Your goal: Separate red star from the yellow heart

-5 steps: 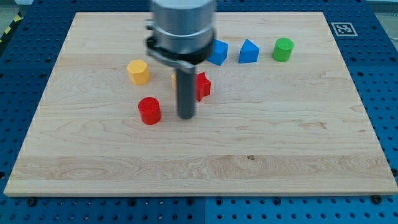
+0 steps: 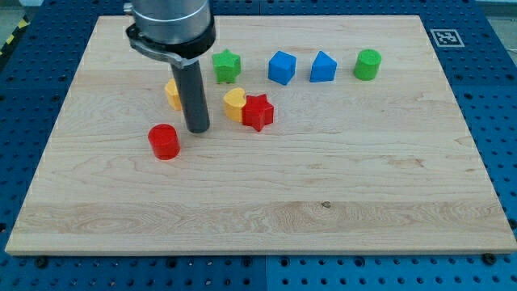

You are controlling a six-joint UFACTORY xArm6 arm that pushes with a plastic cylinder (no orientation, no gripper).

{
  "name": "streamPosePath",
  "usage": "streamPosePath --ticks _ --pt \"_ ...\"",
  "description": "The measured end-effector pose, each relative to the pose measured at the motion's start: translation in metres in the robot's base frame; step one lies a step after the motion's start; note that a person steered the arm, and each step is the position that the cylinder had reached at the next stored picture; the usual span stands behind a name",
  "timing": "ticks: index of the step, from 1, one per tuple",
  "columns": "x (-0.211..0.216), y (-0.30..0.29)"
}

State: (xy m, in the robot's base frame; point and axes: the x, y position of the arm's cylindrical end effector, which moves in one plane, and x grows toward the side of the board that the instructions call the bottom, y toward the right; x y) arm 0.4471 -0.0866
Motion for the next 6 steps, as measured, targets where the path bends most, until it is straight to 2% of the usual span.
streamPosePath --ticks 6 --pt "-0.01 0.089"
